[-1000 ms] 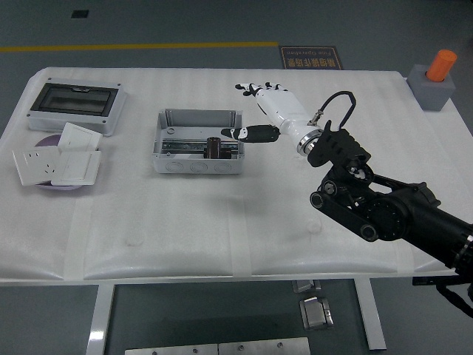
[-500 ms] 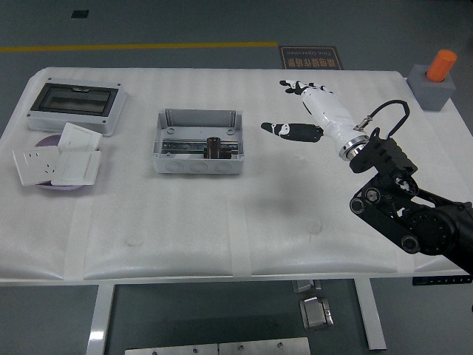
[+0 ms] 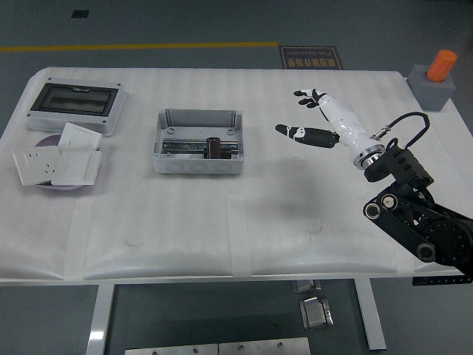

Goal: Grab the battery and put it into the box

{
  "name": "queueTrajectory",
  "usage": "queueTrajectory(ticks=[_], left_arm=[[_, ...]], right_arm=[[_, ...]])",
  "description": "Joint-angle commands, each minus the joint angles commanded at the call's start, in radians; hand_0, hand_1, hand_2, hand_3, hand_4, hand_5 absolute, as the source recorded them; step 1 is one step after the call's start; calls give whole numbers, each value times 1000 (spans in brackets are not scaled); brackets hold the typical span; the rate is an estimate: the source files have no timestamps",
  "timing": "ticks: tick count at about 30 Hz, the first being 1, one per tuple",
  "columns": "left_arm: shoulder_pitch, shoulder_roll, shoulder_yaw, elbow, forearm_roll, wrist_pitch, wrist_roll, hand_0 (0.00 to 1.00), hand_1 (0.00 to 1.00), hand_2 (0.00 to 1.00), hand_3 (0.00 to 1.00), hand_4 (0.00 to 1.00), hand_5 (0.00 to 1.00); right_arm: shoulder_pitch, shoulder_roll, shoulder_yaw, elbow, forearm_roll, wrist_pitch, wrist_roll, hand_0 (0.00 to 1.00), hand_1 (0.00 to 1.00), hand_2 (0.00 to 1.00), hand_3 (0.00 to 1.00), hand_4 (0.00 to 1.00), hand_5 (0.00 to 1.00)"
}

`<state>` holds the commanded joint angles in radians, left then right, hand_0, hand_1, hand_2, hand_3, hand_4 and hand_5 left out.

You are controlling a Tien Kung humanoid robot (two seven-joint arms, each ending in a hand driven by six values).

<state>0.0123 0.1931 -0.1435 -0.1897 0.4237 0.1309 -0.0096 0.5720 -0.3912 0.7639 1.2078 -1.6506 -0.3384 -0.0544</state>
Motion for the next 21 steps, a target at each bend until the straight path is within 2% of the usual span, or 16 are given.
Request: queueTrajectory(ticks=[7, 16, 17, 21], left_arm=[[0, -3, 11, 0, -15, -2, 1, 592, 616, 500, 647, 584, 377], [8, -8, -6, 3, 11, -14, 19, 591, 616, 500, 646, 584, 374], [9, -8, -8, 3, 15, -15, 21, 592, 616, 500, 645, 585, 373], [12, -6, -12, 4, 23, -20, 28, 592, 616, 500, 645, 585, 373]], right_arm=[[-14, 1, 15, 10, -21, 6, -12, 753, 696, 722, 766, 998, 682], [-38, -5, 28, 17, -34, 9, -21, 743, 691, 718, 760, 998, 667], [-41, -4, 29, 18, -35, 9, -22, 732, 686, 716, 758, 978, 618], [-44, -2, 31, 24, -41, 6, -25, 732, 686, 716, 758, 978, 618]])
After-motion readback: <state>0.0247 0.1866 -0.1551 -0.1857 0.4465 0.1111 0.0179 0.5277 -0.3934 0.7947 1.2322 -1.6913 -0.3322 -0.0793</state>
